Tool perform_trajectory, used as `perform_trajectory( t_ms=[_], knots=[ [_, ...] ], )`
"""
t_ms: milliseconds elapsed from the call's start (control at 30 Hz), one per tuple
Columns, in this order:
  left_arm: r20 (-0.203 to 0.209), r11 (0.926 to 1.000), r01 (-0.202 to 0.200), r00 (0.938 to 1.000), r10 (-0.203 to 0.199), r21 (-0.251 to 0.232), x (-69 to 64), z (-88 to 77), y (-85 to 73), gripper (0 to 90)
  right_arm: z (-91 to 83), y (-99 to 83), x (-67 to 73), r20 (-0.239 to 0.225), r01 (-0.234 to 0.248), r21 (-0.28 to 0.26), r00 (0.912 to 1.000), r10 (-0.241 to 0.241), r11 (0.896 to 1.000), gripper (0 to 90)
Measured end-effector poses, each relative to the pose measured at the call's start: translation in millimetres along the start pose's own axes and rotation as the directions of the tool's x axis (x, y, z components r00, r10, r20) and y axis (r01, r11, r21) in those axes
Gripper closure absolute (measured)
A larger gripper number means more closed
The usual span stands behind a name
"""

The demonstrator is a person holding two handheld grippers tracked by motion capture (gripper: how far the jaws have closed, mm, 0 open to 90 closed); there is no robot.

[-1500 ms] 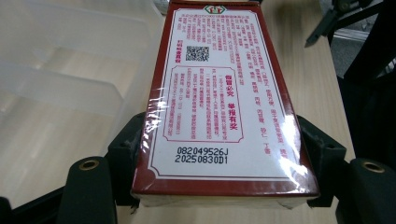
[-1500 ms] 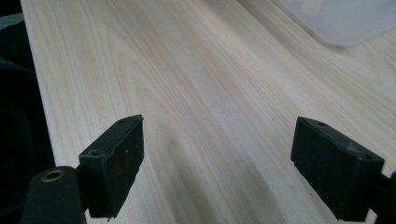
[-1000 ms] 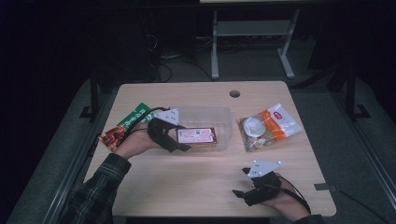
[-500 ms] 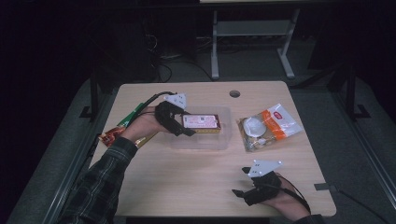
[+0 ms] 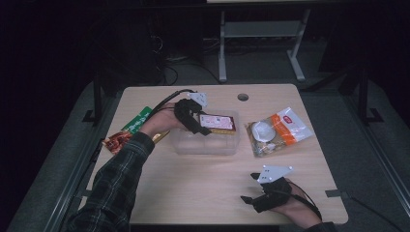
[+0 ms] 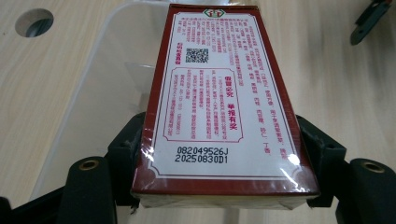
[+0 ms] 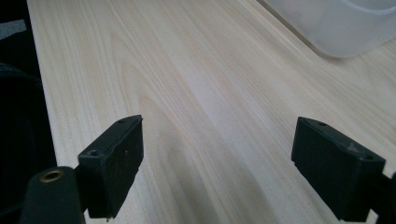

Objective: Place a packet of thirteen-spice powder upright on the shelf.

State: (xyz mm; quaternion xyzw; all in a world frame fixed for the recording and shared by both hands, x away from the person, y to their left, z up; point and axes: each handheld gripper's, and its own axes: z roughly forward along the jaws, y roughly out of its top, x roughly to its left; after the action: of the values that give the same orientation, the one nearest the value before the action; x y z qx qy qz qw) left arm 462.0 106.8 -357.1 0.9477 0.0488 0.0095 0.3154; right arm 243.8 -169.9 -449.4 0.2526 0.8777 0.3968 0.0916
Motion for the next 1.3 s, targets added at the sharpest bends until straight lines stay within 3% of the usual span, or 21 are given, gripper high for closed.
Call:
perform_trajectory(
  t_ms=[367,667,900,1067,1300],
  knots=[
    [-0.008,0.9992,0.009,0.9999,-0.009,0.039,7.1,15.6,1.1,31.2,0.0,0.0,-0.3,-0.003,0.002,-0.001,1.0,-0.002,1.0,16.3],
    [0.005,0.9997,0.017,0.9998,-0.017,0.016,8.7,18.8,1.9,31.1,-0.3,0.1,-0.4,-0.004,0.002,-0.004,1.0,-0.002,1.0,16.3],
    [0.004,0.9984,0.039,0.9992,-0.039,-0.041,9.0,17.5,3.8,30.9,0.1,0.1,-0.3,-0.005,0.003,-0.002,1.0,-0.003,1.0,16.3],
    [-0.004,0.9975,0.03,0.9995,-0.03,-0.064,9.8,17.1,5.4,30.8,0.2,0.1,-0.2,-0.006,0.004,-0.003,1.0,-0.004,1.0,16.3],
    [-0.009,0.9905,0.029,0.9995,-0.03,-0.135,10.5,15.0,9.1,30.3,0.4,0.0,-0.1,-0.009,0.0,0.002,1.0,0.0,1.0,16.3]
  ],
)
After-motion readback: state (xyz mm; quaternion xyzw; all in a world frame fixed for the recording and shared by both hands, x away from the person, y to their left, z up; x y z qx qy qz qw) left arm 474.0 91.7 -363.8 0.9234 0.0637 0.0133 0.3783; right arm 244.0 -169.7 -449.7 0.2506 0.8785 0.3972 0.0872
